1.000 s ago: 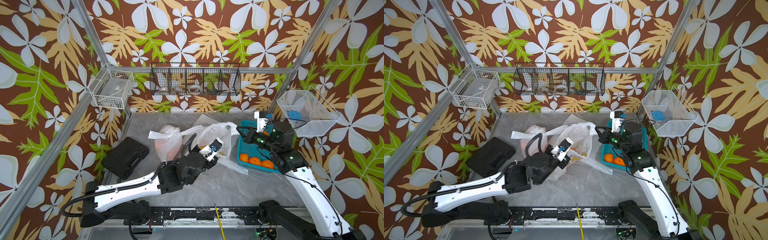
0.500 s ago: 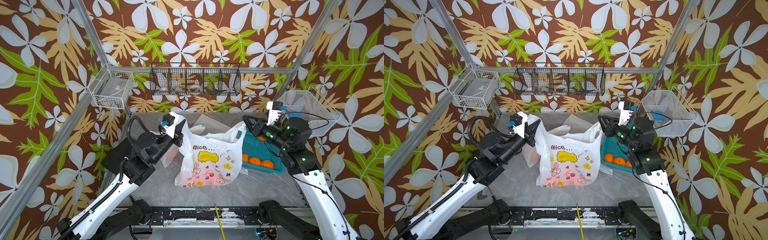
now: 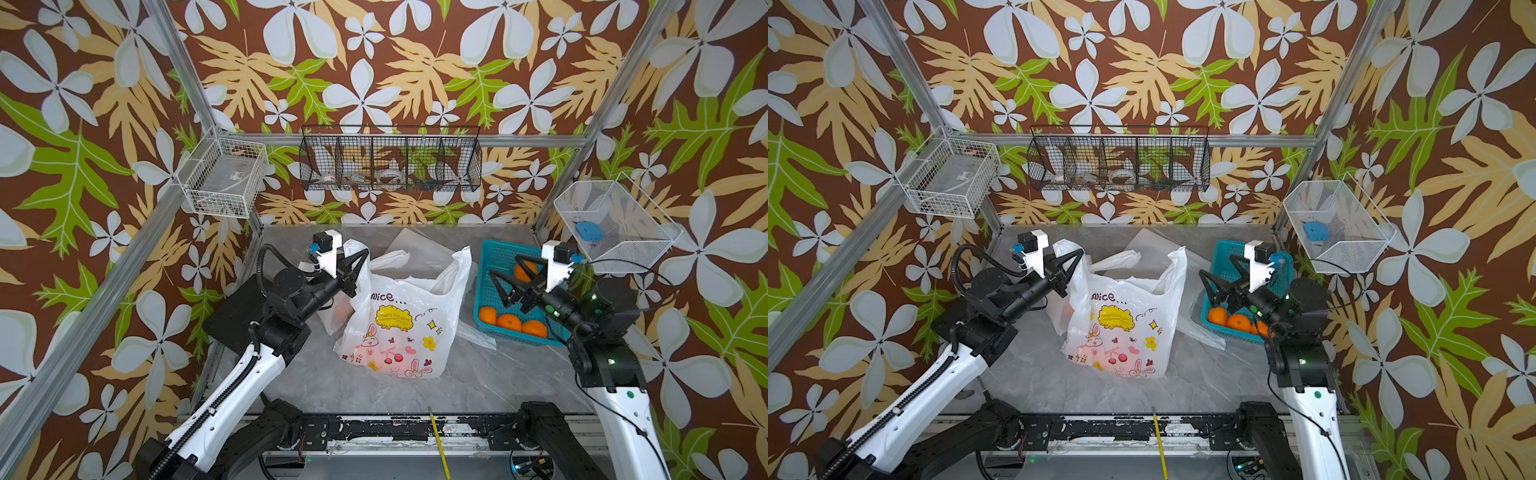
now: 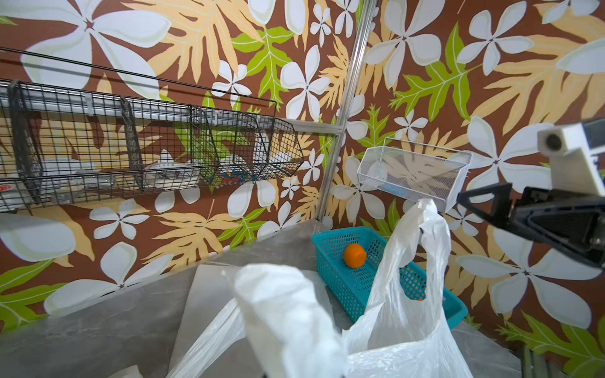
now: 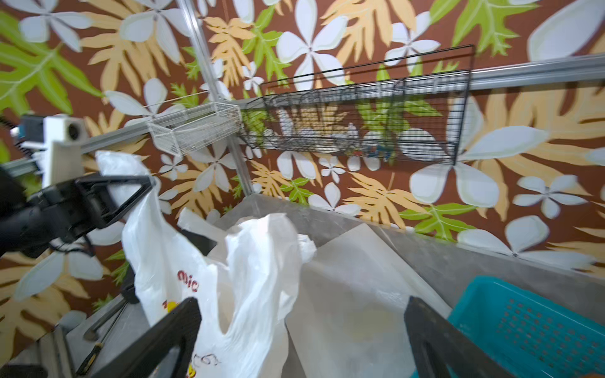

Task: Place the oranges into plastic bags & tie knots
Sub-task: Adjust the plastic bag at the center of the board.

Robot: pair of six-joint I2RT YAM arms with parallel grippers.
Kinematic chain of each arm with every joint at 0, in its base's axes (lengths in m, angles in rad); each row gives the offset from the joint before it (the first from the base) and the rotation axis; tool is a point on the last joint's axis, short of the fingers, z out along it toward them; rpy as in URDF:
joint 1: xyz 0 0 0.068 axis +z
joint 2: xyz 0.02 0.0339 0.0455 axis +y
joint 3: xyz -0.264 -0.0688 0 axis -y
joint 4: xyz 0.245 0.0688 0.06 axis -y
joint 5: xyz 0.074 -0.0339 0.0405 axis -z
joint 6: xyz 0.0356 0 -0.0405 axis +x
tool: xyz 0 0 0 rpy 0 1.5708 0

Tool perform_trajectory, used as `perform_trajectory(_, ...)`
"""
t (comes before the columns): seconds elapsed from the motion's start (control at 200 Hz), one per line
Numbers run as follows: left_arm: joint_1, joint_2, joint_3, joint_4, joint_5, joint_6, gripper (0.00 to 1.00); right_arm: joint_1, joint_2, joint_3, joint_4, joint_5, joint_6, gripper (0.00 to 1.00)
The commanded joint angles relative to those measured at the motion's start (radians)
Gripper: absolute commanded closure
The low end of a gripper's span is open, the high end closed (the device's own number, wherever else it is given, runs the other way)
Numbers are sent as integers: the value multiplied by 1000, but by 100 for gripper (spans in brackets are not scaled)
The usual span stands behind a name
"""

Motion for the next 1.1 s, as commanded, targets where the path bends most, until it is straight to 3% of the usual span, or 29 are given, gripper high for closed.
perform_trajectory(0.0,4,3,-4,59,27,-33,100,4,-12,-126,252,-138,22,1)
perform_trajectory(0.125,6,-1,-9,61,30,-35,100,14,30,-213,339,-153,22,1)
perform_trajectory(0.285,7,-1,-14,56,18,-33,100,20,131,-367,724,-216,173,1)
perform_trajectory(0.5,11,-10,-18,38,12,-26,100,107,321,-325,825,-191,157,1)
perform_trajectory(0.776,15,-7,-18,38,26,-34,100,179,551,-291,1175,-187,325,1)
perform_trajectory(0.936,27,-6,-21,43,32,-48,100,233,604,-272,1224,-176,330,17)
perform_trajectory(1.011,44,-4,-26,55,43,-67,100,239,603,-284,1238,-166,343,33)
perform_trajectory(1.096,69,-4,-36,79,77,-92,77,242,594,-293,1230,-157,344,59)
